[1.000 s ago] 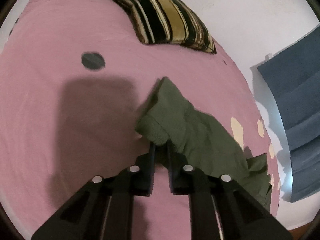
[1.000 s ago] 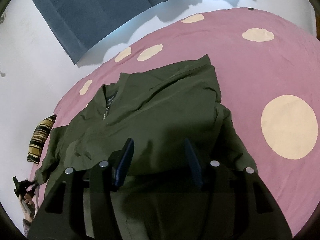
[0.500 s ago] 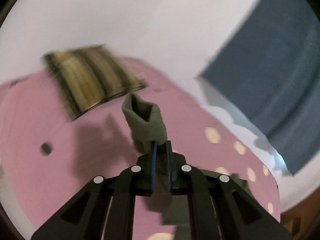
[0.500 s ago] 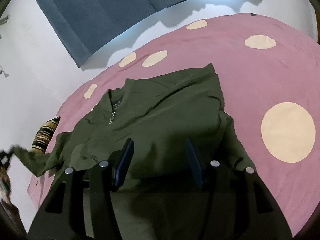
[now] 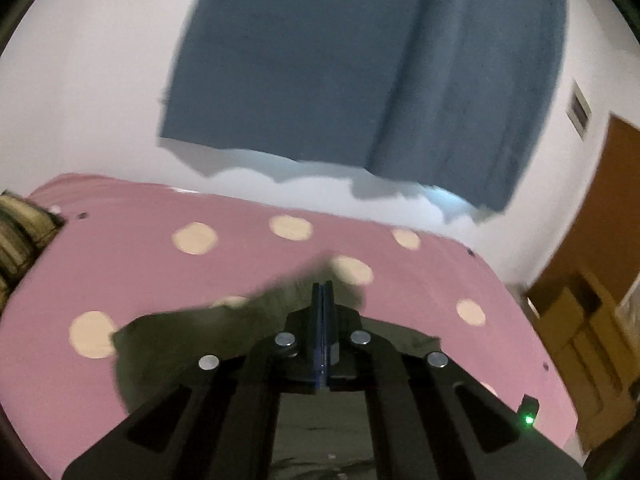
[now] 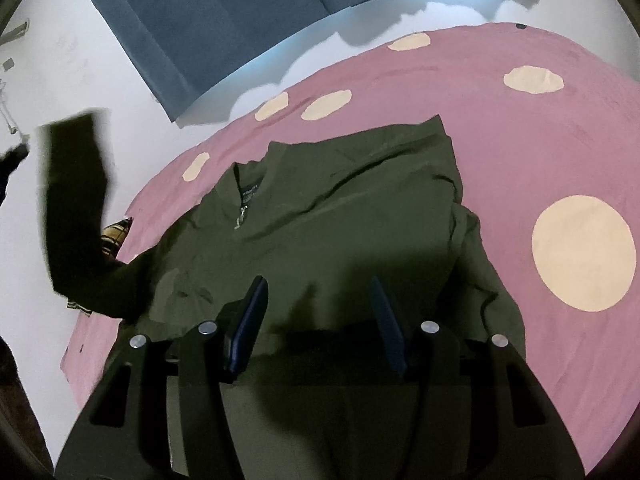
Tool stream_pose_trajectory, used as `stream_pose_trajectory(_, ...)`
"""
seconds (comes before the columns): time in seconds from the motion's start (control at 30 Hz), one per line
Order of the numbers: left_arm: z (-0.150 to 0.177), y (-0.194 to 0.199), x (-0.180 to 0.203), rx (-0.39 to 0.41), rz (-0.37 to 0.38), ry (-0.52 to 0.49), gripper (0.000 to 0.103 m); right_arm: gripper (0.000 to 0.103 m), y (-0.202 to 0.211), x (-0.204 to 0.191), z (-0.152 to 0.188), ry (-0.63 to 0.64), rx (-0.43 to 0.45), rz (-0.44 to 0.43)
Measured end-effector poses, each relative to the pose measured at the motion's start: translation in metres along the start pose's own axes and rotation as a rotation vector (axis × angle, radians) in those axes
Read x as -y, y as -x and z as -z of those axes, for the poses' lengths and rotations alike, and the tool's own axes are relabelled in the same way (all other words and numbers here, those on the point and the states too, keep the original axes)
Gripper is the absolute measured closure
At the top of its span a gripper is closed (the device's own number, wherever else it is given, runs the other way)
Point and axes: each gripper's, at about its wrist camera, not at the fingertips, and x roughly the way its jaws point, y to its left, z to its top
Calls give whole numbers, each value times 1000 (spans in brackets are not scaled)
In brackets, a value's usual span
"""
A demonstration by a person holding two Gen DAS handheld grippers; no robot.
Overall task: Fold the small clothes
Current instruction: 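Fold the held sleeve across the jacket front with the left gripper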
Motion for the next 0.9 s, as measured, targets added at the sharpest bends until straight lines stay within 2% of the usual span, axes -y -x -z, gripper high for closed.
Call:
stream_pose_trajectory(0.17,47,-69,56,-135,51,-96,103,50,-6,11,5,-35,-36,-9)
stream_pose_trajectory(0.3,77,-101,64,-218,60,-137,103,45,-9,16,8,-74,-69,-48)
stream_pose_trajectory(0.37,77,-97,44,-218,69,-94,103,41,-6,14,6,-76,-71,-80)
stream_pose_trajectory(0.43,77,-89,28,-195,59,-60,103,30,-5,9,2,-83,-78,-135)
stream_pose_trajectory(0.5,82,-76,-1,-173,16,-29,102,26,-11,2,-5,-91,-111,-209)
stream_pose_trajectory(0.63,99,-53,-55,-164,-51,27,102,25,-44,-15,-21,-102,-208,-309)
stream_pose_trajectory(0.7,113,-42,-82,-166,-101,47,102,25,-63,-24,-30,-93,-240,-316)
stream_pose_trajectory(0.77,129,-32,-107,-182,-133,85,97,25,-86,-31,-39,-99,-267,-292)
stream_pose_trajectory(0.83,141,-25,-130,-197,-156,126,80,25,-108,-39,-44,-98,-305,-280)
stream_pose_trajectory(0.9,152,-18,-150,-204,-192,159,78,25,-127,-45,-46,-90,-337,-250)
